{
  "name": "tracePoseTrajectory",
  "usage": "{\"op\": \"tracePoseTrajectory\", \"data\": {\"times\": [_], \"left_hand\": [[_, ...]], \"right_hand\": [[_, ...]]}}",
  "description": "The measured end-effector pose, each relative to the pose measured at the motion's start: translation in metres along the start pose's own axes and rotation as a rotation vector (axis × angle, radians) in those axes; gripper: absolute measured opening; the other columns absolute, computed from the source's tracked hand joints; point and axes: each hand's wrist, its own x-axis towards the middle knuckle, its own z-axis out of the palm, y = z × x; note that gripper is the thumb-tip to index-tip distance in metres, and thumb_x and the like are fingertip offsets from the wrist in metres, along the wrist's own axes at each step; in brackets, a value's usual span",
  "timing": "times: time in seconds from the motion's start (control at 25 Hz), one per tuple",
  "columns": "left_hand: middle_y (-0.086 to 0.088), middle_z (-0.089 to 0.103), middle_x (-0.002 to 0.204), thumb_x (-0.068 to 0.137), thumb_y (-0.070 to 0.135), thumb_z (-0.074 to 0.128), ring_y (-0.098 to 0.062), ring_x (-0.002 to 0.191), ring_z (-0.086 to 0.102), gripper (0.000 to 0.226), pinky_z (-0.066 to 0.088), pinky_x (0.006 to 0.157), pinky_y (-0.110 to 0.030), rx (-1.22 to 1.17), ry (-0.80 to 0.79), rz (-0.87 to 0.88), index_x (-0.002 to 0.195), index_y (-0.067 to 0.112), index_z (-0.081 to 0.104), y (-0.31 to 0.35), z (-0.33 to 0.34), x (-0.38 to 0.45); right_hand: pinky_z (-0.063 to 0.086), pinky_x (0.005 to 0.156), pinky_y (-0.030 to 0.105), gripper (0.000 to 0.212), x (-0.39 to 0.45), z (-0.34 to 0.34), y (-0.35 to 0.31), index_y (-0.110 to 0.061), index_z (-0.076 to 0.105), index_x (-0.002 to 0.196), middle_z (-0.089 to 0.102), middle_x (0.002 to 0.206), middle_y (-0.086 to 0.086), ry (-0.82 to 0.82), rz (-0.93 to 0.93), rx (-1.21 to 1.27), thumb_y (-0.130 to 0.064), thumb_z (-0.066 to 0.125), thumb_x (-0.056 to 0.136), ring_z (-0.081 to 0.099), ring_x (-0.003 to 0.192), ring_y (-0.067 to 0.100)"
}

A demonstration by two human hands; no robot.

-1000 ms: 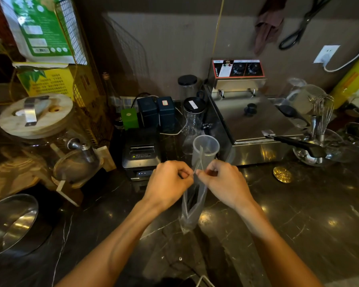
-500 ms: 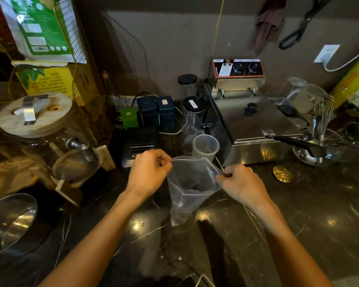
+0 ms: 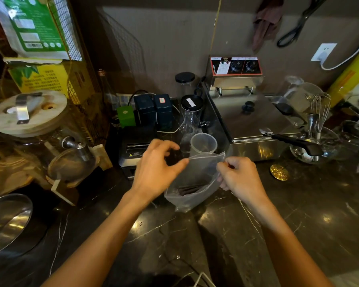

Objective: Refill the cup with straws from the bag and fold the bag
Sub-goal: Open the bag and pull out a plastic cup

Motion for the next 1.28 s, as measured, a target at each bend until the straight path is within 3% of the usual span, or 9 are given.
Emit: {"op": "tracePoseTrajectory", "data": {"times": [0.24,0.4,0.52,0.68,0.84,0.92,1.04,1.16,1.28], "left_hand": [[0.017,0.035,0.151,0.075,0.061,0.081,-0.001,0.136,0.040,0.068,0.040,0.108,-0.026,-0.055,-0.484,0.059,0.134,0.037,0.058,0.012,0.016,-0.014],[0.012,0.054,0.145,0.086,0.044,0.078,-0.008,0.127,0.060,0.065,0.056,0.104,-0.040,-0.131,-0.471,0.043,0.143,0.042,0.046,0.003,0.025,-0.009],[0.012,0.035,0.157,0.084,0.043,0.081,-0.011,0.137,0.049,0.070,0.048,0.112,-0.036,-0.015,-0.463,0.198,0.142,0.044,0.041,0.012,0.026,-0.007],[0.006,0.033,0.161,0.094,0.045,0.069,-0.015,0.148,0.037,0.023,0.034,0.122,-0.044,0.175,-0.537,0.310,0.115,0.037,0.067,0.025,0.036,-0.001],[0.014,0.052,0.143,0.097,0.035,0.067,-0.006,0.136,0.048,0.010,0.041,0.116,-0.042,0.044,-0.475,0.244,0.103,0.034,0.076,0.018,0.043,0.009],[0.017,0.057,0.136,0.096,0.033,0.070,-0.004,0.132,0.052,0.010,0.043,0.114,-0.040,-0.011,-0.439,0.240,0.101,0.033,0.078,0.017,0.043,0.017],[0.024,0.057,0.128,0.093,0.033,0.073,-0.001,0.128,0.055,0.010,0.046,0.113,-0.039,-0.087,-0.476,0.243,0.100,0.034,0.080,0.018,0.045,0.033],[0.024,0.060,0.124,0.092,0.033,0.075,-0.003,0.125,0.059,0.008,0.047,0.112,-0.042,-0.098,-0.455,0.228,0.097,0.035,0.080,0.018,0.058,0.049],[0.018,0.066,0.118,0.090,0.029,0.077,-0.004,0.118,0.062,0.008,0.048,0.110,-0.041,-0.164,-0.413,0.145,0.096,0.027,0.081,0.018,0.075,0.059]], "right_hand": [[0.060,0.060,0.033,0.029,0.002,-0.001,0.008,-0.006,0.072,0.073,0.073,0.061,0.002,-0.003,0.035,0.114,-0.017,0.062,0.099,0.066,0.055,0.016],[0.059,0.058,0.029,0.025,0.003,-0.012,0.021,-0.005,0.073,0.083,0.076,0.074,0.006,-0.031,0.055,0.179,-0.017,0.062,0.101,0.065,0.057,0.014],[0.057,0.056,0.029,0.025,0.005,-0.019,0.033,-0.004,0.072,0.084,0.075,0.075,0.007,-0.040,0.093,0.221,-0.016,0.060,0.102,0.064,0.057,0.014],[0.056,0.053,0.027,0.027,0.010,-0.023,0.042,-0.002,0.071,0.081,0.074,0.070,0.006,-0.066,0.094,0.306,-0.015,0.060,0.102,0.064,0.055,0.014],[0.055,0.051,0.021,0.026,0.014,-0.028,0.067,-0.005,0.070,0.094,0.070,0.071,0.004,0.033,0.105,0.373,-0.027,0.060,0.102,0.067,0.059,0.016],[0.057,0.055,0.021,0.019,0.016,-0.027,0.090,-0.011,0.067,0.117,0.070,0.095,0.005,0.072,0.166,0.407,-0.022,0.062,0.101,0.071,0.074,0.022],[0.061,0.065,0.027,0.048,0.018,-0.021,0.117,-0.028,0.054,0.144,0.062,0.130,-0.001,-0.075,0.204,0.366,-0.018,0.066,0.099,0.075,0.085,0.024],[0.063,0.069,0.033,0.032,0.022,-0.023,0.124,-0.031,0.067,0.128,0.069,0.127,0.005,-0.150,0.184,0.465,-0.018,0.064,0.099,0.074,0.075,0.024],[0.064,0.073,0.034,0.024,0.027,-0.026,0.129,-0.033,0.072,0.119,0.071,0.122,0.003,-0.174,0.170,0.431,-0.021,0.062,0.101,0.076,0.087,0.024]]}}
